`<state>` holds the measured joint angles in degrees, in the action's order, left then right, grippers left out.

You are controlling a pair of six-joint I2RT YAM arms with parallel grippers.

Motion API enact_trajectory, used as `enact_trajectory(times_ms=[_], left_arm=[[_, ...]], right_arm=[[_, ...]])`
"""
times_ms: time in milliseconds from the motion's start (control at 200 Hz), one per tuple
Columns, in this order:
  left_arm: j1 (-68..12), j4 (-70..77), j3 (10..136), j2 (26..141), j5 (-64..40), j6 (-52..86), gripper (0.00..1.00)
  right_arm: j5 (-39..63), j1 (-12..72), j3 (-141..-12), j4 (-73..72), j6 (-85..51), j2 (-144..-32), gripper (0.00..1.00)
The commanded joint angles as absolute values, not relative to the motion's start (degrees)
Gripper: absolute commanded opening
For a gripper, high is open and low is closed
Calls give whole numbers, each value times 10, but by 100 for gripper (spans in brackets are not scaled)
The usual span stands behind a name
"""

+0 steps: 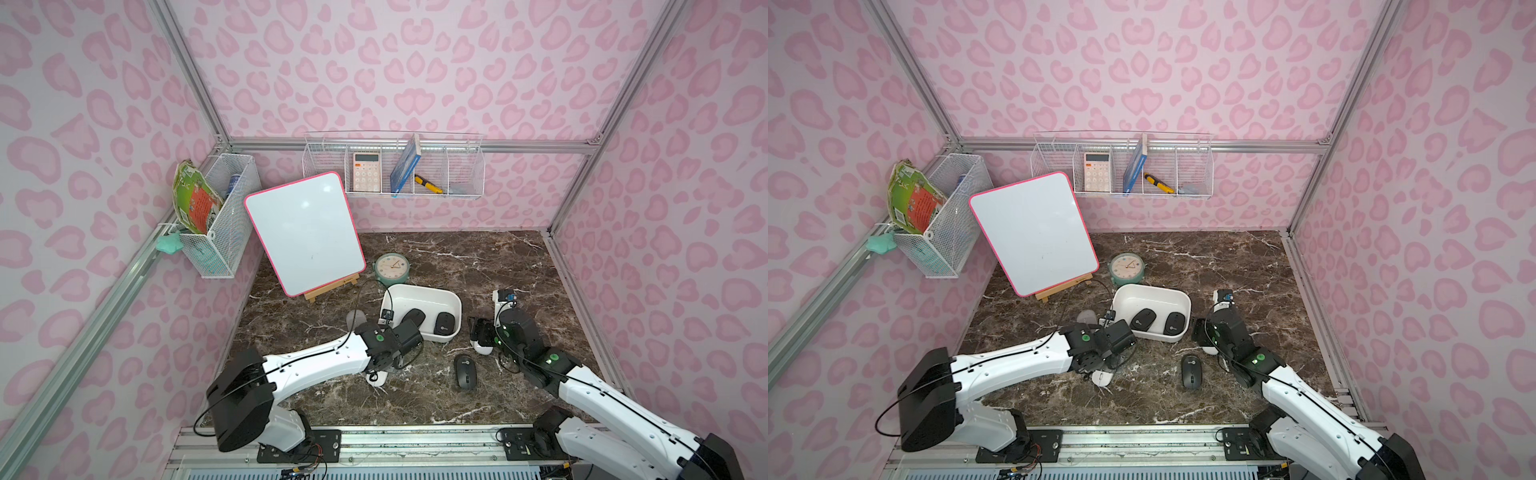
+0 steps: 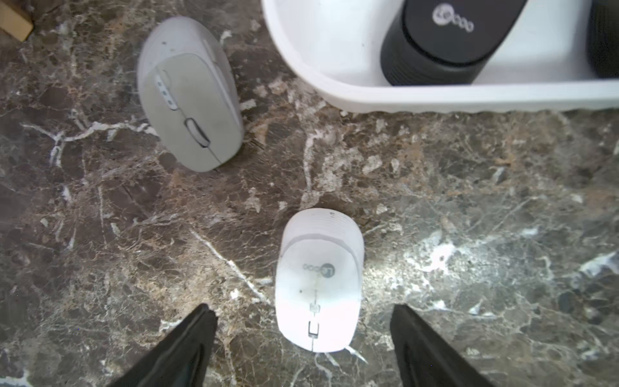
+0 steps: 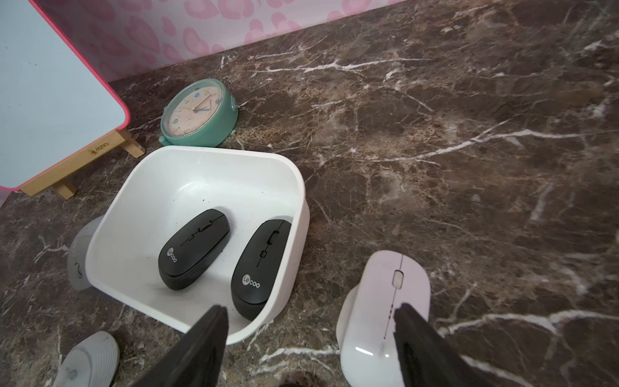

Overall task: Take out the mouse from the storage box
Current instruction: Pick up the mouse from the storage box.

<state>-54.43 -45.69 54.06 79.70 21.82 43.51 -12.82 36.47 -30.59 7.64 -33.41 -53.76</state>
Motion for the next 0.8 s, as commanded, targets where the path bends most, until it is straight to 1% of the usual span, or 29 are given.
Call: enact_trajectory(times_ms=[0,190,330,485,795], left_arm=[[-515,-423,501,722,227,441,88],[-447,-387,418,576,252,423,91],[-427,-368,383,516,280,410,92],[-424,-353,357,483,306,405,93],[-422,-324,325,456,318,391,93]], right_arm=[[-110,378,-332,71,-347,-574,80],[-120,423,-409,77,-331,-690,81],[-75,435,-479,108,-311,-781,81],[-59,443,-557,161,-309,-876,81],[-43,469,-671,209,-343,-1006,82]])
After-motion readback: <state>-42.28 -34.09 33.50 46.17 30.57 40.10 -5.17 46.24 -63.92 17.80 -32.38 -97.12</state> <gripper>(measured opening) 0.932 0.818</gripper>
